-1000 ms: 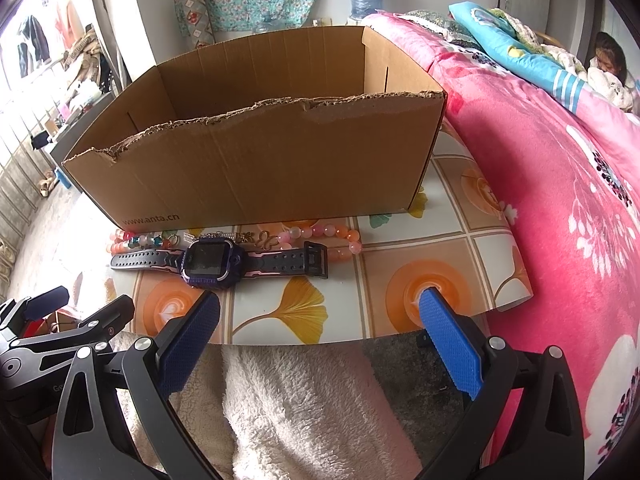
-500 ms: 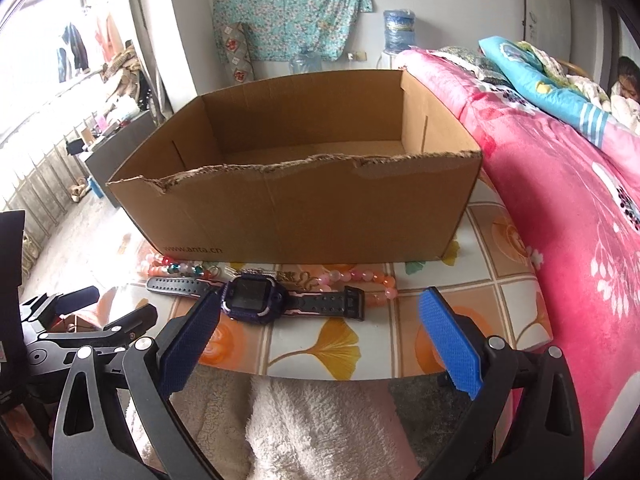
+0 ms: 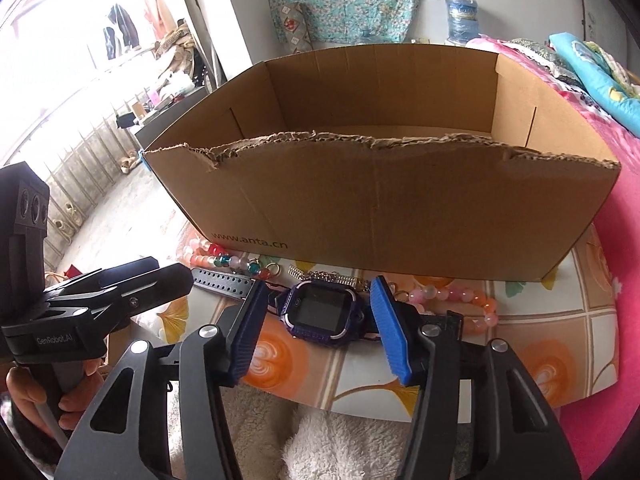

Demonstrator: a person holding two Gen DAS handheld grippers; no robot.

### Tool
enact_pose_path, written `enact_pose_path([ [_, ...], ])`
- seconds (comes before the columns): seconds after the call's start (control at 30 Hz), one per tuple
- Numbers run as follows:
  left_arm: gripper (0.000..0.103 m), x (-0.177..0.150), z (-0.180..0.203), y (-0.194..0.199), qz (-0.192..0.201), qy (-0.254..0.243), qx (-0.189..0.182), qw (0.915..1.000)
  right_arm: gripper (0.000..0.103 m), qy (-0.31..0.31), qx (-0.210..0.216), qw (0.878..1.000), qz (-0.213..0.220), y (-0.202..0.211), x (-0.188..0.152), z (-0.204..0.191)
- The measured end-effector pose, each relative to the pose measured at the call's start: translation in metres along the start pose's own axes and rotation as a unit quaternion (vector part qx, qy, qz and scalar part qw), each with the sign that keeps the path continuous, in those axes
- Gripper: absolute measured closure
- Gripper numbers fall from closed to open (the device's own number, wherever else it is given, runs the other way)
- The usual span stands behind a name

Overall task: Organize jewelry
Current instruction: 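Lower the right tool onto the purple smartwatch strap and close it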

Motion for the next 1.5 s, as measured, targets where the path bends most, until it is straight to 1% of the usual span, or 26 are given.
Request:
enact_pose_path([
  [0.17,0.012,0.002,-0.001,-0.022,-0.021,0.026,-0.012,0.9994,0.059,-0.004,0.015,1.000,-0.026,-0.016,-0.009,-0.003],
  [0.2,0.013,0.004,-0.001,-0.025,-0.023,0.029,-0.016,0.9992,0.059,-0.002,0.014,1.000,-0.022,-0.016,-0.009,-0.003],
  [0.23,0.017,0.002,0.000,-0.027,-0.027,0.031,-0.021,0.9989,0.059,0.000,0.015,1.000,-0.022,-0.016,-0.009,-0.003],
  [0.3,0.018,0.001,0.000,-0.029,-0.029,0.032,-0.022,0.9988,0.059,0.005,0.016,1.000,-0.020,-0.017,-0.010,-0.003],
  [0.33,0.020,0.001,0.001,-0.030,-0.028,0.030,-0.023,0.9989,0.059,0.008,0.016,1.000,-0.019,-0.017,-0.010,-0.003],
  [0.37,0.025,0.001,0.002,-0.030,-0.030,0.029,-0.026,0.9988,0.059,0.012,0.015,1.000,-0.018,-0.017,-0.010,-0.004],
  [0.43,0.033,-0.002,0.006,-0.030,-0.040,0.032,-0.048,0.9976,0.059,0.020,0.014,1.000,-0.016,-0.018,-0.011,-0.004],
  [0.5,0.035,-0.006,0.013,-0.028,-0.044,0.029,-0.061,0.9968,0.059,0.027,0.014,0.999,-0.014,-0.019,-0.011,-0.005],
  [0.7,0.036,-0.005,0.035,-0.024,-0.032,0.006,-0.070,0.9970,0.059,0.069,0.006,0.998,-0.006,-0.021,-0.013,-0.013],
  [0.77,0.041,-0.002,0.037,-0.025,-0.025,0.003,-0.061,0.9978,0.059,0.082,0.005,0.997,-0.003,-0.021,-0.014,-0.014],
  [0.8,0.045,0.000,0.038,-0.026,-0.020,0.001,-0.054,0.9983,0.059,0.087,0.006,0.996,-0.002,-0.021,-0.014,-0.015],
  [0.9,0.054,0.003,0.036,-0.029,-0.008,0.002,-0.024,0.9997,0.059,0.100,0.012,0.995,0.004,-0.019,-0.017,-0.017],
  [1.0,0.059,0.007,0.035,-0.034,-0.004,0.009,-0.007,0.9999,0.059,0.113,0.015,0.993,0.008,-0.018,-0.020,-0.017],
  [1.07,0.067,0.007,0.033,-0.036,-0.003,0.007,0.006,1.0000,0.059,0.119,0.017,0.993,0.011,-0.018,-0.022,-0.017],
  [1.1,0.069,0.007,0.032,-0.037,0.000,0.003,0.015,0.9999,0.059,0.120,0.019,0.993,0.012,-0.019,-0.019,-0.018],
  [1.17,0.077,0.006,0.035,-0.035,0.006,-0.008,0.024,0.9997,0.059,0.120,0.024,0.992,0.015,-0.019,-0.019,-0.017],
  [1.23,0.079,0.005,0.040,-0.033,0.017,-0.027,0.041,0.9987,0.059,0.115,0.028,0.993,0.016,-0.019,-0.018,-0.015],
  [1.3,0.080,0.002,0.047,-0.031,0.028,-0.057,0.062,0.9960,0.059,0.100,0.035,0.994,0.009,-0.018,-0.018,-0.009],
  [1.4,0.081,-0.006,0.056,-0.031,0.046,-0.105,0.100,0.9884,0.059,0.061,0.044,0.997,0.008,-0.009,-0.020,0.008],
  [1.43,0.081,-0.009,0.058,-0.031,0.050,-0.118,0.109,0.9858,0.059,0.050,0.041,0.998,0.012,-0.002,-0.021,0.016],
  [1.5,0.081,-0.014,0.062,-0.029,0.059,-0.144,0.128,0.9795,0.059,0.030,0.023,0.999,0.015,0.011,-0.026,0.034],
])
Point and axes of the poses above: each gripper's, at about its wrist camera, not at the fingertips, and y roughly against the way its jaws point, z to its right, x to its top, the point moved 9 cm from there along -y, roughly the way its jaws point, and after that the axes turned 9 degrees about y, right-handed, at the moved point
